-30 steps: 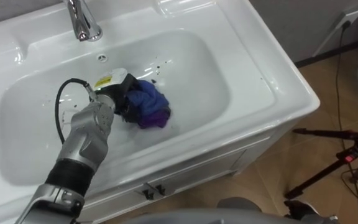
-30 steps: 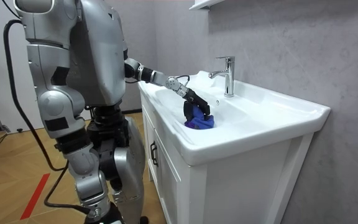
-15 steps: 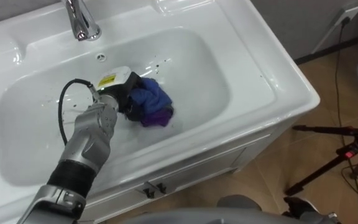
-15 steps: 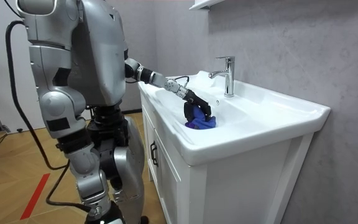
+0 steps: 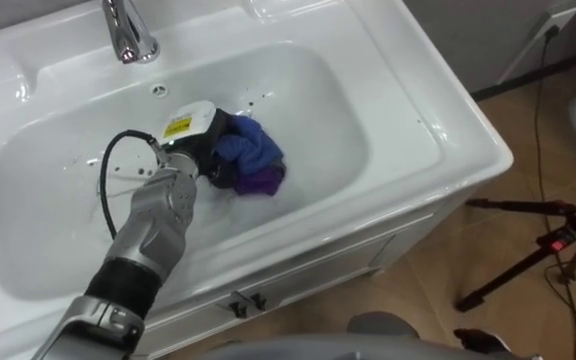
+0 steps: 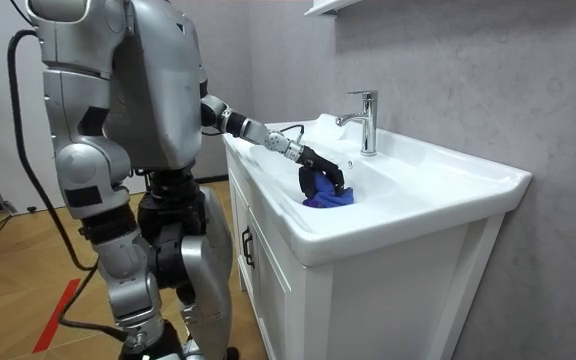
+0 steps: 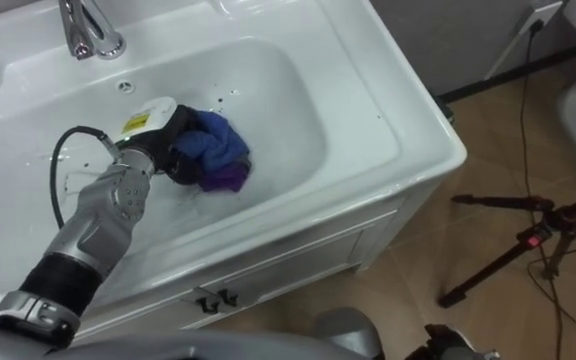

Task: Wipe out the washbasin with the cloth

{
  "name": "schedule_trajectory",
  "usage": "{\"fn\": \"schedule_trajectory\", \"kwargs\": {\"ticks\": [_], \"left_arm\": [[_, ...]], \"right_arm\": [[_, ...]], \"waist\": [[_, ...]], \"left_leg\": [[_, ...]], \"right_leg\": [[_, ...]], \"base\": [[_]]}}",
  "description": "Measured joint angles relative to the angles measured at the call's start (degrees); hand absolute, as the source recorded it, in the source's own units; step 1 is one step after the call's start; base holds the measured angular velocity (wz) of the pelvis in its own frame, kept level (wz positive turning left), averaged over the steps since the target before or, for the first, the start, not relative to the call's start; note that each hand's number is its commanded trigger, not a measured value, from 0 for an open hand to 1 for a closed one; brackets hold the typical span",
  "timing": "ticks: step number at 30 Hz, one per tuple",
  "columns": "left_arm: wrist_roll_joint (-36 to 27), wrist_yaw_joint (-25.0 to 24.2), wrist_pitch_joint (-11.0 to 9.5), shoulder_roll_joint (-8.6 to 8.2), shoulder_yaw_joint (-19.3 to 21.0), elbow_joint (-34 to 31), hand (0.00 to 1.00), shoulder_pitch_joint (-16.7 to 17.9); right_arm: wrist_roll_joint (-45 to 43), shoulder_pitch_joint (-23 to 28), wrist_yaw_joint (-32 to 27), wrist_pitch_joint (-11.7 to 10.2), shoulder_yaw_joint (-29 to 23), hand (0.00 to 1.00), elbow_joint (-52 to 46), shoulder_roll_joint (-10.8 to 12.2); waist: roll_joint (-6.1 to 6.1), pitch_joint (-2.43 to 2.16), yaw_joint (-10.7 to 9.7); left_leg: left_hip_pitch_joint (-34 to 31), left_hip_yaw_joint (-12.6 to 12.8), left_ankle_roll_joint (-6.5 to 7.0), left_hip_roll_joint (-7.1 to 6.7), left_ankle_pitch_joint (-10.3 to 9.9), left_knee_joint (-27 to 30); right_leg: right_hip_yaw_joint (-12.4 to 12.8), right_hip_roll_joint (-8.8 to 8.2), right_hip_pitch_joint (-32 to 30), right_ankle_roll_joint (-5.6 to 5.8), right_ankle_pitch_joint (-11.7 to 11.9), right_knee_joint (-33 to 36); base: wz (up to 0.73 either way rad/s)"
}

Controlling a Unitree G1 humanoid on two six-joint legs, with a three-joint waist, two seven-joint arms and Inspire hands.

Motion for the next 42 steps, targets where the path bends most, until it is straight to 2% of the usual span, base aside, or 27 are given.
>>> {"fn": "schedule_trajectory", "kwargs": {"ticks": [7, 9, 12, 18, 22, 24, 30, 38, 42], "left_arm": [[-0.1, 1.3, -0.2, -0.47, 0.4, 1.9, 1.00, -1.5], [-0.3, 2.1, -1.3, -0.42, 1.2, 3.6, 1.00, -2.0], [-2.4, 2.9, -1.4, -0.23, 1.6, 5.7, 1.00, -3.2], [-2.3, 3.7, -1.6, -0.07, 4.0, 7.1, 1.00, -3.7], [-2.4, 4.4, -1.6, -0.36, 4.5, 7.1, 1.00, -4.1], [-2.4, 5.2, -1.6, -0.25, 4.6, 7.1, 1.00, -4.1], [-2.4, 5.5, -1.7, -0.06, 4.5, 7.1, 1.00, -5.1], [-2.4, 6.9, -1.7, 0.12, 4.5, 7.1, 1.00, -5.5], [-2.2, 7.8, -1.7, 0.20, 4.5, 7.1, 1.00, -5.6]], "right_arm": [[0.2, 1.4, 0.8, 0.2, 2.1, 0.00, 0.1, 0.5], [0.3, 1.6, 1.3, 0.2, 2.2, 0.00, 0.2, 0.7], [0.5, 1.8, 1.5, 0.2, 2.2, 0.00, 0.2, 0.6], [0.5, 2.9, 1.8, 0.2, 2.2, 0.00, 0.2, 0.6], [1.6, 4.0, 1.7, 0.1, 2.3, 0.00, 0.1, 0.5], [2.4, 4.3, 1.8, 0.2, 2.5, 0.00, -0.1, 0.5], [2.9, 5.1, 1.5, 0.0, 2.3, 0.00, -2.1, 0.4], [2.9, 5.6, -0.4, -0.2, 2.4, 0.00, -4.0, 0.4], [2.9, 6.4, -0.7, -0.1, 2.4, 0.00, -4.4, 0.4]], "waist": [[-0.13, 0.10, 0.0], [0.12, 0.09, 0.0], [0.29, 0.11, 0.0], [0.54, 0.12, 0.0], [0.55, 0.11, -0.2], [0.47, 0.14, 0.0], [0.11, 0.27, -0.2], [-0.52, -0.05, -0.2], [-0.69, -0.01, -0.2]], "left_leg": [[-0.1, 1.2, 0.03, 0.87, -0.4, 0.8], [-0.6, 1.6, -0.16, 1.87, -1.3, 2.5], [-1.0, 2.3, -0.41, 3.11, -2.0, 3.9], [-0.8, 4.2, -0.77, 4.70, -2.7, 5.6], [-0.7, 4.7, -0.87, 5.17, -2.7, 5.9], [-0.7, 5.9, -0.99, 5.52, -2.7, 5.9], [-0.9, 6.2, -1.10, 5.68, -2.7, 6.6], [-0.3, 6.3, -1.32, 5.90, -2.9, 6.8], [-0.3, 6.3, -1.37, 6.11, -3.2, 7.2]], "right_leg": [[0.6, 0.51, -0.2, -0.24, 0.5, 0.0], [0.9, 1.16, -0.2, -0.53, 0.8, 0.0], [1.4, 1.95, -0.3, -0.90, 1.1, 0.1], [2.8, 2.97, -0.7, -1.36, 1.3, 1.1], [3.3, 3.36, -0.8, -1.66, 1.5, 1.2], [4.1, 3.56, -1.6, -1.82, 1.6, 1.7], [4.6, 3.68, -2.0, -1.91, 1.6, 2.0], [4.7, 3.80, -1.6, -1.94, 1.7, 2.0], [4.8, 3.98, -1.5, -1.97, 1.7, 2.0]], "base": [[-0.09], [-0.11], [-0.13], [-0.16], [-0.13], [-0.24], [-0.05], [-0.05], [-0.01]]}}
